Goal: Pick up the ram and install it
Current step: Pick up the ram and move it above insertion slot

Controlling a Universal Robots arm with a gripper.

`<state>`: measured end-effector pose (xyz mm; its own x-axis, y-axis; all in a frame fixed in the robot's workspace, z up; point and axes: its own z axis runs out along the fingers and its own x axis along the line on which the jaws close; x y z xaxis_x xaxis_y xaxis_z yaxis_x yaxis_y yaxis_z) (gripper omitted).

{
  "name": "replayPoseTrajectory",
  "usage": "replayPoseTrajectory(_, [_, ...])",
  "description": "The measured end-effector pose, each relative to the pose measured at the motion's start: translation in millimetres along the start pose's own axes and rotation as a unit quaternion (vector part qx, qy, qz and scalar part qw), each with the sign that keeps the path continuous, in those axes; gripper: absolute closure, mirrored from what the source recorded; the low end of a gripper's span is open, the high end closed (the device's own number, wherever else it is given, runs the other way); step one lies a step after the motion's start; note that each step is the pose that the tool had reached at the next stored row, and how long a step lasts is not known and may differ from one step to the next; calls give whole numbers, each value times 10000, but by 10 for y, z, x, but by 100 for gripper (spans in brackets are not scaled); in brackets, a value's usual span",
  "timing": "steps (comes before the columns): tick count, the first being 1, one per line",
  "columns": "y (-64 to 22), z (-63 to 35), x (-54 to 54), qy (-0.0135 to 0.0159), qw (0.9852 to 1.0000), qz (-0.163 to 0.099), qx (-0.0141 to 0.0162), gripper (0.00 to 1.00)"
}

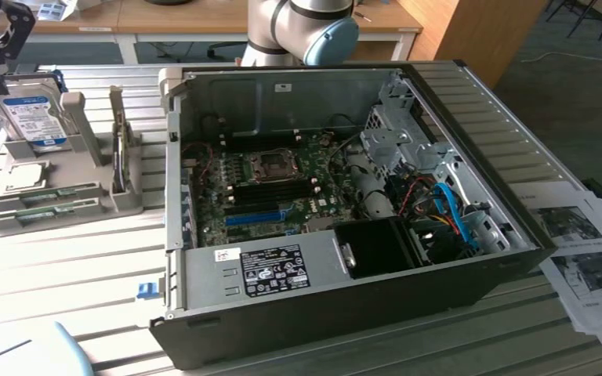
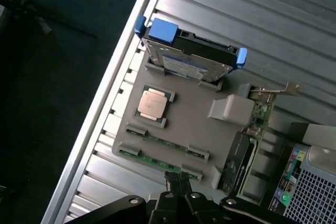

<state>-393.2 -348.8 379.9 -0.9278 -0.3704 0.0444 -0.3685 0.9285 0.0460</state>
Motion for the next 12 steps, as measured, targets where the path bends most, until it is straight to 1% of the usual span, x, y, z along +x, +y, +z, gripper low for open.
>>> replayPoseTrajectory(7, [0,0,0,9,9998,-188,7,90])
replayPoseTrajectory(12, [0,0,0,17,9993,-377,14,90])
